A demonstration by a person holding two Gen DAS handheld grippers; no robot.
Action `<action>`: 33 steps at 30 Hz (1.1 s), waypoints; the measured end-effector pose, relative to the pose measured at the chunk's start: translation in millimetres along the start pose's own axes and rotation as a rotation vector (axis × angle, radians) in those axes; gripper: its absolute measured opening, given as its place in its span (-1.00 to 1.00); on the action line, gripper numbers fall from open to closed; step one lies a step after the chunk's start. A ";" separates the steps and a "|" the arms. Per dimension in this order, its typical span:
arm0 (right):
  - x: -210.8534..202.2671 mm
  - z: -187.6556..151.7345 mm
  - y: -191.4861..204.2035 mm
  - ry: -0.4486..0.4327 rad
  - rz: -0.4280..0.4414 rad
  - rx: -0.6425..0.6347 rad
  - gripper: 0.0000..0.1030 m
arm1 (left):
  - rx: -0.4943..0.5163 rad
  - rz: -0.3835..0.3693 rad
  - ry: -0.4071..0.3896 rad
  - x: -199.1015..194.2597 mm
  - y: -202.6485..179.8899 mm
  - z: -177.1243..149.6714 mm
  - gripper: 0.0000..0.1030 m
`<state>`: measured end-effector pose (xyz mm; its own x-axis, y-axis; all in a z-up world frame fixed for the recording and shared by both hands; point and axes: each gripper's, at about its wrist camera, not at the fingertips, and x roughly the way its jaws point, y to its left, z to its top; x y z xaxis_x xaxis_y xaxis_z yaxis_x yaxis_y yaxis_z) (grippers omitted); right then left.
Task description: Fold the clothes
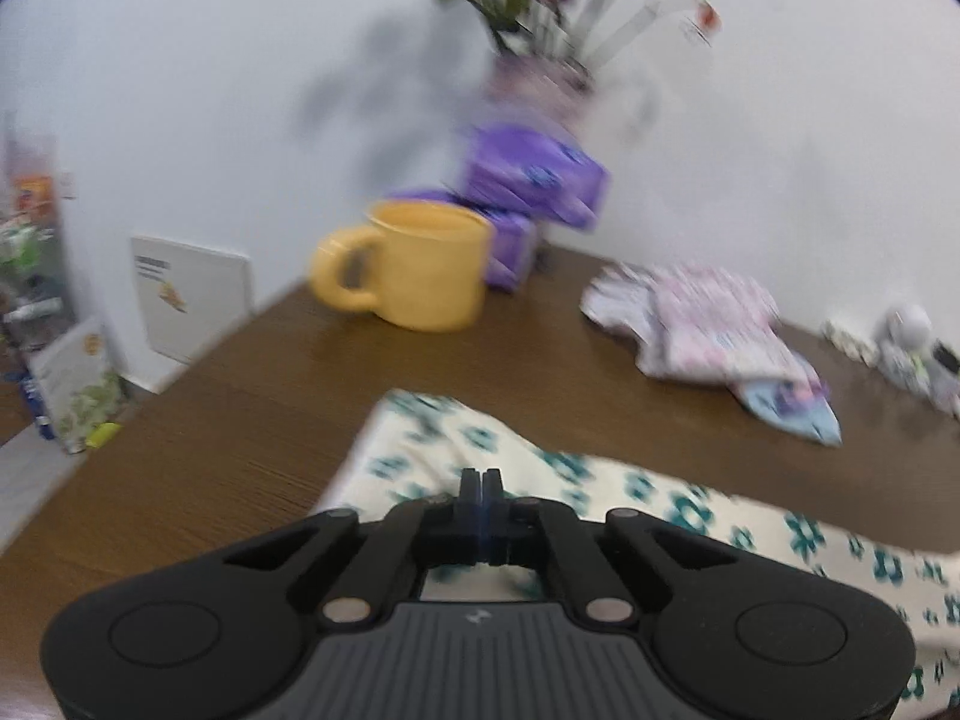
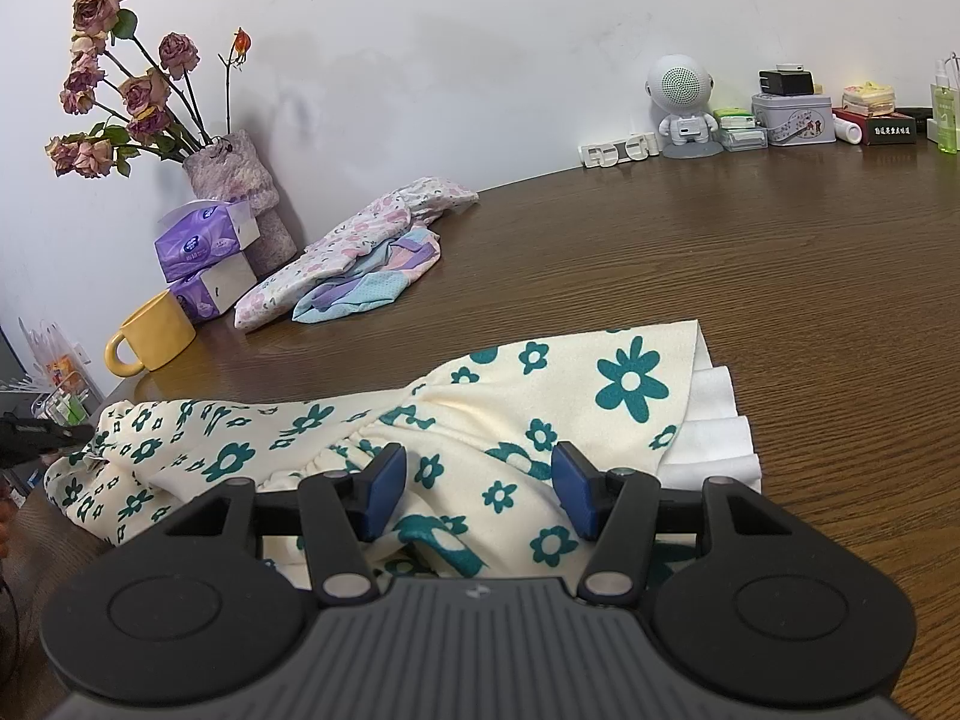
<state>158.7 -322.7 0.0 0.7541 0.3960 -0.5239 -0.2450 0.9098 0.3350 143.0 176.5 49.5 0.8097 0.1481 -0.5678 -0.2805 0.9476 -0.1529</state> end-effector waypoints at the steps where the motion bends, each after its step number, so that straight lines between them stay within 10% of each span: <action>1: 0.0 -0.1 0.2 0.000 -0.001 -0.001 0.06 | -0.003 0.025 -0.013 -4.7 5.0 1.3 -1.00; 6: 0.1 0.0 0.7 0.000 -0.002 -0.003 0.06 | 0.025 0.138 -0.052 -20.1 18.8 2.1 -1.00; 18: 0.3 -0.3 1.3 0.000 -0.002 -0.004 0.07 | 0.094 -0.071 0.084 20.4 -27.0 -9.2 -0.49; 33: 0.1 -0.3 1.0 0.000 0.000 -0.003 0.07 | 0.006 -0.098 0.054 19.8 -10.1 -6.0 -1.00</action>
